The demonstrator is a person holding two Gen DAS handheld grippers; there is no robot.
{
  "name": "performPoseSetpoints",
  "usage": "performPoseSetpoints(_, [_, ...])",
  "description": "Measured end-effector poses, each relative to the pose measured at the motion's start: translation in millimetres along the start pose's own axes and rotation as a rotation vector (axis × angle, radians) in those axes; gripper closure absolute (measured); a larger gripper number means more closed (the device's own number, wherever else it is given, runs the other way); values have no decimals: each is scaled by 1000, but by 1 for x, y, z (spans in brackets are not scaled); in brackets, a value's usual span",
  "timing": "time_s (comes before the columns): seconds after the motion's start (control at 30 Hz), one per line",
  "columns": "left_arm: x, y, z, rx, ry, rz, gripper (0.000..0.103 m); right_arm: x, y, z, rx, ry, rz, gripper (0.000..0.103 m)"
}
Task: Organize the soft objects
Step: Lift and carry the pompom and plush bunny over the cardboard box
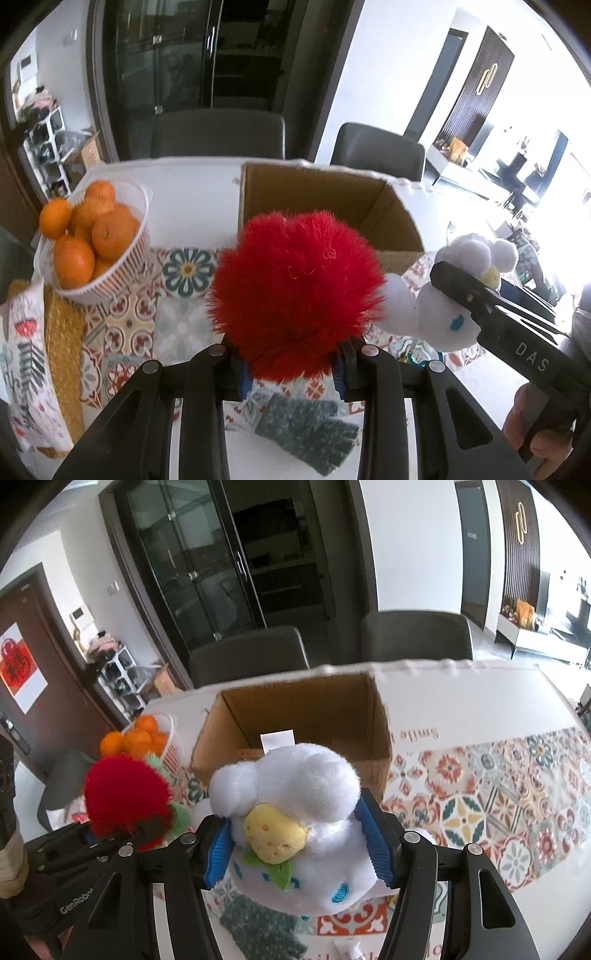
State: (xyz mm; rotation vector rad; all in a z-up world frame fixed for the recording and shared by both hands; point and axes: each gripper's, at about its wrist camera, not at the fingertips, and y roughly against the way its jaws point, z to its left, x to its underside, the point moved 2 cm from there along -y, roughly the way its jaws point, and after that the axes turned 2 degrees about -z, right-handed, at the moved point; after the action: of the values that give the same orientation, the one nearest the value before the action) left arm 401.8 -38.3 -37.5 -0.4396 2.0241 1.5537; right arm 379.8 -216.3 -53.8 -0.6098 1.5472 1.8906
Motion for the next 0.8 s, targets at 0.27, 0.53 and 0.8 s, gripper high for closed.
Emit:
performPoseSetpoints(0.27, [-25,14,-12,18,-27,-60,70,-26,12,2,-17,5,-72,41])
performPoseSetpoints(0.53, [-52,16,-21,32,-47,-91,70,-55,19,2,-19,16,-135,41])
performPoseSetpoints(0.8, [-74,1,-24,41,-71,-80,70,-80,6,-1,-6,25,-154,41])
